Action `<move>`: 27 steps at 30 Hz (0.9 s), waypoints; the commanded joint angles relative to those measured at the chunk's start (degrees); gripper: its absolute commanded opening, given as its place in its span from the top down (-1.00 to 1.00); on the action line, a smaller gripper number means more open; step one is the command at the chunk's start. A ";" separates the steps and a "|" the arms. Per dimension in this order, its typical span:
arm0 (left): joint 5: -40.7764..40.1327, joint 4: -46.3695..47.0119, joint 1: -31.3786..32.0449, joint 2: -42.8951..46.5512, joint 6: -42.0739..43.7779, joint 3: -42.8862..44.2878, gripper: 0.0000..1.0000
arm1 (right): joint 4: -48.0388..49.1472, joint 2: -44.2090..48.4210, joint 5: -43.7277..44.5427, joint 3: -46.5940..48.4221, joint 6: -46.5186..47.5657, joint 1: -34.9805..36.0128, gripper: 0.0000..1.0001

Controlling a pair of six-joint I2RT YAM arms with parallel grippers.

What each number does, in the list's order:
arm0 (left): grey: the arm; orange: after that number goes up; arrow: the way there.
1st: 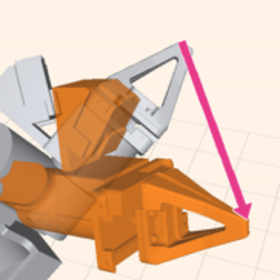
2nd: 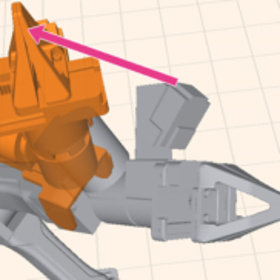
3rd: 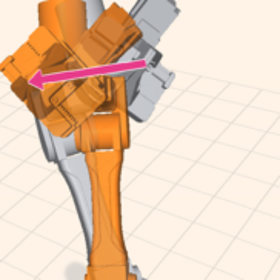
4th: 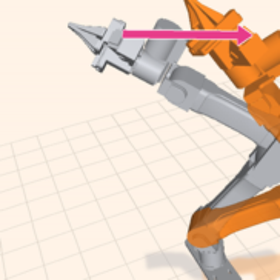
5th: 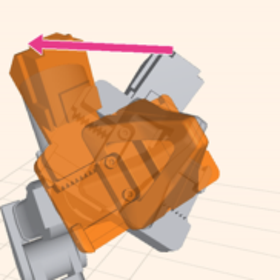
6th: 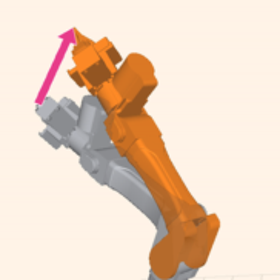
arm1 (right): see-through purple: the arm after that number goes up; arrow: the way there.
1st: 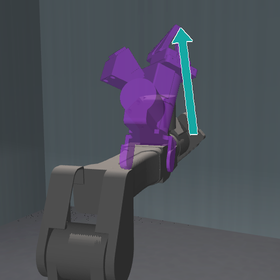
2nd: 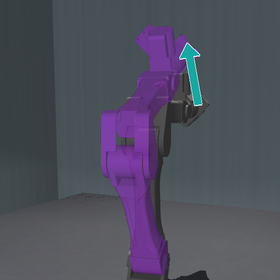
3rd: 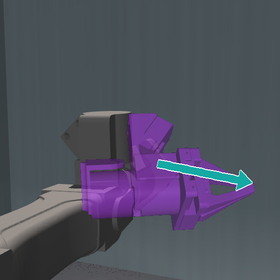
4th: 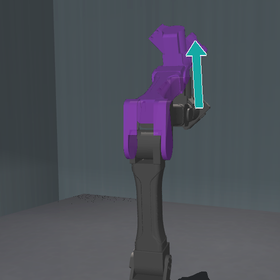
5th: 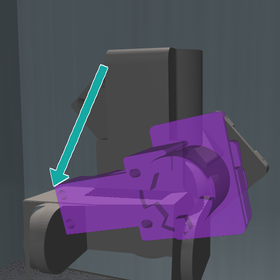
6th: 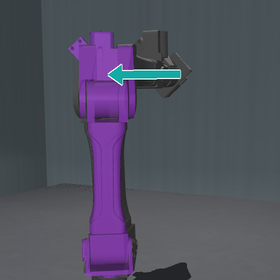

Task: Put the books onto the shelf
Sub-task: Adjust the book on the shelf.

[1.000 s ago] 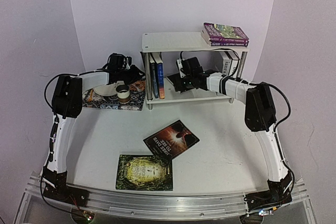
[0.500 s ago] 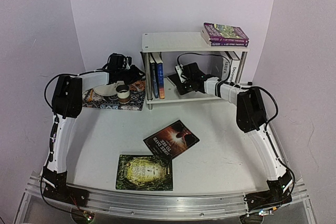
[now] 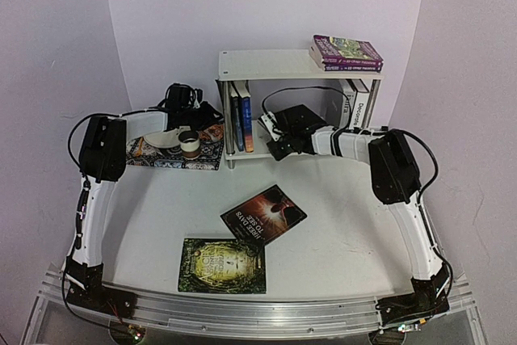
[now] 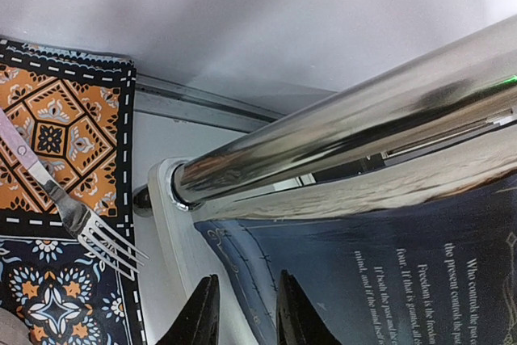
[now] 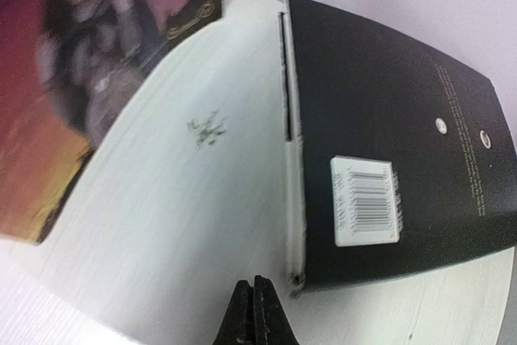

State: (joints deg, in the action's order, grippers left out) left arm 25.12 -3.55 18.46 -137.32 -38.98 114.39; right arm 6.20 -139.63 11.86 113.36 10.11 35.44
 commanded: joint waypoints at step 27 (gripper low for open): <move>0.72 1.88 0.19 22.44 1.98 -20.12 0.25 | -5.89 -3.96 -3.70 14.83 -7.63 -4.34 -0.96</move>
State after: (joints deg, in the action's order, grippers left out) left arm 25.50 -3.55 18.46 -121.69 -37.69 96.62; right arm 5.82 -136.53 10.39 118.37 3.31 31.31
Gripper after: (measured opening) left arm 0.374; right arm 0.975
